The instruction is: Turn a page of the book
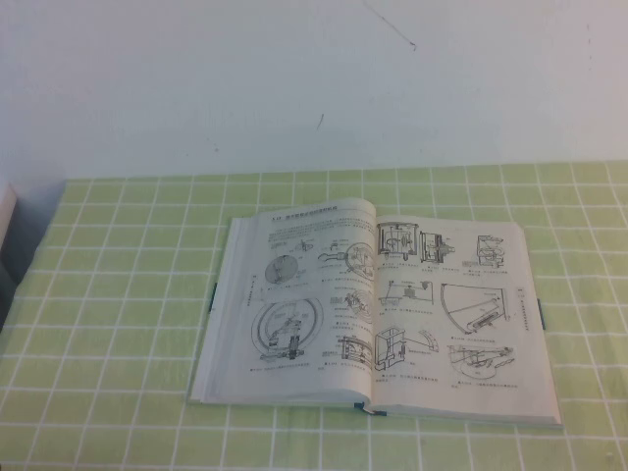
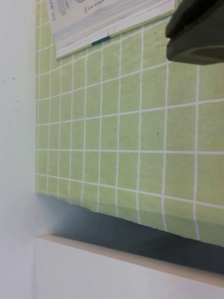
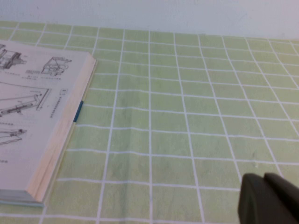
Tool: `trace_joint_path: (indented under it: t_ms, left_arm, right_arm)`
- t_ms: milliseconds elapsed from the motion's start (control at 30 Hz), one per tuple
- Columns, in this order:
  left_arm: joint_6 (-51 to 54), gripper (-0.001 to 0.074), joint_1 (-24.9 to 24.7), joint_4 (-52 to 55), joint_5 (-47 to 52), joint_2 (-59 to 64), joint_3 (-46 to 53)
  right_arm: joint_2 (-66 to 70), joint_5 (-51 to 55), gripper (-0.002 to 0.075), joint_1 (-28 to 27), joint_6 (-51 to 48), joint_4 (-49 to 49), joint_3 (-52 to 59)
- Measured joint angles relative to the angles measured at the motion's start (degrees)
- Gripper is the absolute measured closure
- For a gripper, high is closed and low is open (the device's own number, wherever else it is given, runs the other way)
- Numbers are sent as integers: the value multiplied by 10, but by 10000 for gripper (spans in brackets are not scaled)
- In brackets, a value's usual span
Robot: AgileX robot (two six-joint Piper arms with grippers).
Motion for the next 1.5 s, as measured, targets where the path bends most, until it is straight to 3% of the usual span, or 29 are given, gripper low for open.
trace_joint_path:
  t_ms: [1333,1500]
  left_arm:
    - [0,738,0,0,0,0,0]
    - [0,738,0,0,-38,0,4]
  right_arm:
    - [0,0,729,0,0,0,0]
    - [0,0,729,0,0,0,0]
